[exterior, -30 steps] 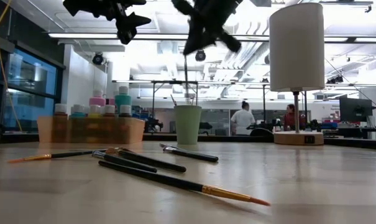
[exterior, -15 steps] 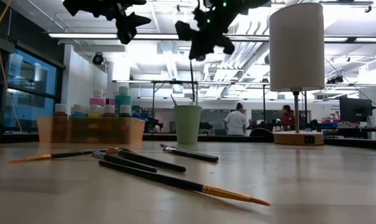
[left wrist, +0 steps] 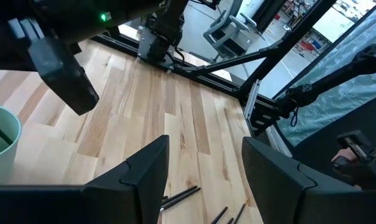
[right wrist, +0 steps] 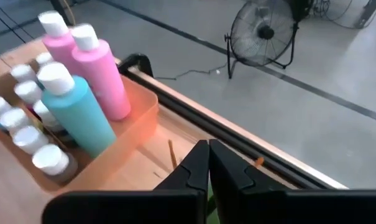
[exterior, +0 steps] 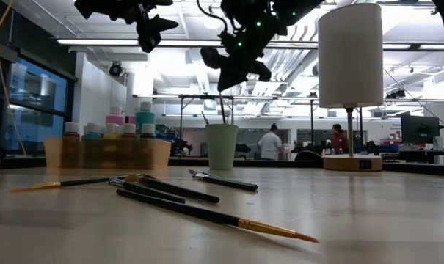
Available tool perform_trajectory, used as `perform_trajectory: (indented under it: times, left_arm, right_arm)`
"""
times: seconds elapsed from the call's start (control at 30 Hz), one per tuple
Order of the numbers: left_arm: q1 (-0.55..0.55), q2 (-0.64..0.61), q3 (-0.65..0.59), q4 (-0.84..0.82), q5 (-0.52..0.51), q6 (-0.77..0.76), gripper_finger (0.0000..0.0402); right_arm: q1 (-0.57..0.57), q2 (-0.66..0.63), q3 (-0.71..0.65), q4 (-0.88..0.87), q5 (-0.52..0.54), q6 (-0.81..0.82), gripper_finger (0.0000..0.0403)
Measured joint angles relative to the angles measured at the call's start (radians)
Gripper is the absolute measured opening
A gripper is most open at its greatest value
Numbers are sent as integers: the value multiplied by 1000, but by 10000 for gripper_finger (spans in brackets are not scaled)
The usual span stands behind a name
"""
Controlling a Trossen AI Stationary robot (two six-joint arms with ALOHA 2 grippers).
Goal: Pick & Place Paint Supplies
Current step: Put the black paint brush into the green cup
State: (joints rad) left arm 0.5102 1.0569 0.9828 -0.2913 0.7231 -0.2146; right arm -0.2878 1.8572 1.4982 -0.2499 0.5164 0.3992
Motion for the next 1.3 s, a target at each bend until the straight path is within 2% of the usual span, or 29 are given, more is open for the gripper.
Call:
perform_trajectory:
  times: [0.13, 0.3, 0.4, 0.5, 0.63, 0.83, 1.03, 1.3]
  left_arm:
    - [0, 0, 0, 0, 0, 0, 200]
    - [0, 0, 0, 1, -1, 0, 200]
    - [0, 0, 0, 1, -2, 0, 200]
    - [0, 0, 0, 1, -3, 0, 200]
    - [0, 0, 0, 1, -3, 0, 200]
    - [0, 0, 0, 1, -3, 0, 200]
    - [0, 0, 0, 1, -4, 23, 200]
    - [0, 0, 0, 1, -5, 30, 200]
  right_arm:
    - [-2, 0, 0, -37, -22, 35, 33]
    - [-2, -4, 0, -64, -52, 99, 98]
    - [-2, -35, 0, -88, -128, 141, 132]
    - [-1, -79, 1, -143, -205, 228, 149]
    - [33, -95, 1, -201, -309, 253, 149]
    - [151, -95, 1, -311, -447, 234, 138]
    - [262, -86, 1, -376, -443, 234, 137]
    - [342, -79, 1, -394, -416, 367, 131]
